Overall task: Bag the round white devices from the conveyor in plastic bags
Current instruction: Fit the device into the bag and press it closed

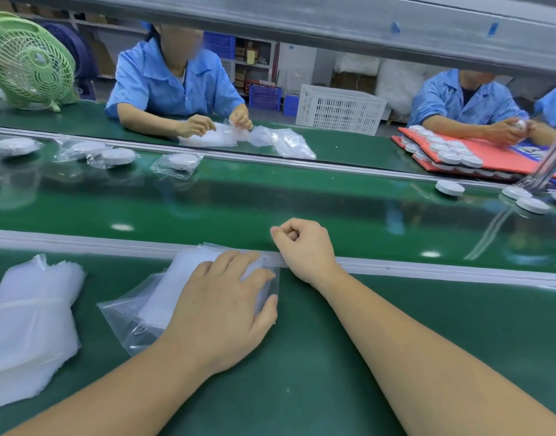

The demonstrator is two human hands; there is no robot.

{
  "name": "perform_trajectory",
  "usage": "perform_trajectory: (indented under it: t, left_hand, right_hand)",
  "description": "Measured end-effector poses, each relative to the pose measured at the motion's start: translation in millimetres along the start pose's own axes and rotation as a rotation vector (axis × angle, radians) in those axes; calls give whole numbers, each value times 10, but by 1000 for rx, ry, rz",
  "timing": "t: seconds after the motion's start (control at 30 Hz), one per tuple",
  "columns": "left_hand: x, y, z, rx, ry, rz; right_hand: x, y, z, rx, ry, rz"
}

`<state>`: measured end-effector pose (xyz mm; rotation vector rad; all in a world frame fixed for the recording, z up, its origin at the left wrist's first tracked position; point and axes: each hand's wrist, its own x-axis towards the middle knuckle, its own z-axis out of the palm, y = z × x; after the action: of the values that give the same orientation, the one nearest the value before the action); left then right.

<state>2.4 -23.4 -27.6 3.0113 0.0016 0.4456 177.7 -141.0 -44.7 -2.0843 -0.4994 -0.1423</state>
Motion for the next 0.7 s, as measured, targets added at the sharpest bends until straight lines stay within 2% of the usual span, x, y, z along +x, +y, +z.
perform_trajectory:
  t: [0.37, 0.7]
  left_hand:
    - [-43, -49, 34, -34, -49, -55]
    - [-22, -38, 49, -38, -52, -54]
  right_hand:
    - [-66, -27, -21, -90, -24, -35]
    - [-48, -12, -21, -71, -16, -34]
